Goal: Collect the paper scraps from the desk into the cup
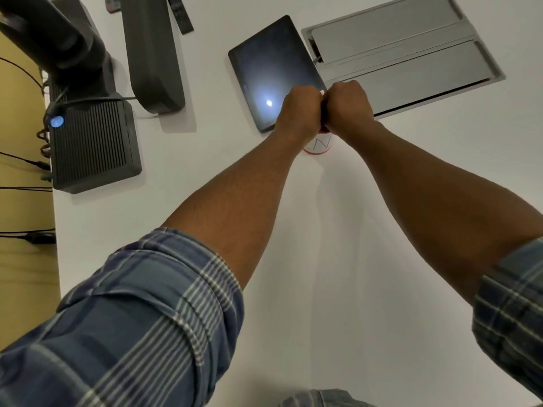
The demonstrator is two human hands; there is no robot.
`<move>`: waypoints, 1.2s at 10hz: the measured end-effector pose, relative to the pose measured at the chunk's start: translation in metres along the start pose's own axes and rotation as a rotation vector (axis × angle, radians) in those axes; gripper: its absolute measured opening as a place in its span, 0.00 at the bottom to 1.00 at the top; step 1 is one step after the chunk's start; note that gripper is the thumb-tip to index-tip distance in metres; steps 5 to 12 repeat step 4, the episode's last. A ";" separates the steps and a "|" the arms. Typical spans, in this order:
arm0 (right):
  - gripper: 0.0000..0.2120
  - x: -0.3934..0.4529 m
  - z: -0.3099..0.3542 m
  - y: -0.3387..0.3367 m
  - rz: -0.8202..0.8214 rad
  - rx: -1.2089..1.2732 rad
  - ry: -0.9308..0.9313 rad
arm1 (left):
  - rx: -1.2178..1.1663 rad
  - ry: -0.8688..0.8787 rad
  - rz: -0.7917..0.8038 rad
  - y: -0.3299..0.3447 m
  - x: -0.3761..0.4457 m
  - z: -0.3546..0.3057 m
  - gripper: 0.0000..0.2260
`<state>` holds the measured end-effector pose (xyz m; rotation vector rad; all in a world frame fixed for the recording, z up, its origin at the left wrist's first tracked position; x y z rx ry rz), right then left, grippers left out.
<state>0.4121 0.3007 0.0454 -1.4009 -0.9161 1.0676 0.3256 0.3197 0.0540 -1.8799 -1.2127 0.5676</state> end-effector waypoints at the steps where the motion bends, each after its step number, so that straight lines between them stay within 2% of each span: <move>1: 0.07 -0.008 0.000 -0.008 -0.040 0.022 -0.022 | 0.018 0.008 0.007 -0.015 -0.009 -0.002 0.16; 2: 0.06 -0.024 0.002 -0.020 -0.131 0.067 -0.065 | -0.039 0.023 0.028 -0.031 -0.021 -0.003 0.10; 3: 0.07 -0.049 0.006 -0.036 -0.285 0.199 -0.129 | -0.126 0.009 0.009 -0.050 -0.040 0.001 0.11; 4: 0.06 -0.078 0.008 -0.045 -0.368 0.416 -0.074 | -0.159 -0.057 -0.024 -0.067 -0.069 0.010 0.12; 12: 0.06 -0.078 0.008 -0.045 -0.368 0.416 -0.074 | -0.159 -0.057 -0.024 -0.067 -0.069 0.010 0.12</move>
Point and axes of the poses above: each hand's wrist, its own x-axis towards the middle knuckle, its own y-axis out of the palm, z = x × y, the point moved 3 cm from there along x, towards the middle knuckle, and after that the axes turned 5 degrees about -z, right-handed, at the moved point
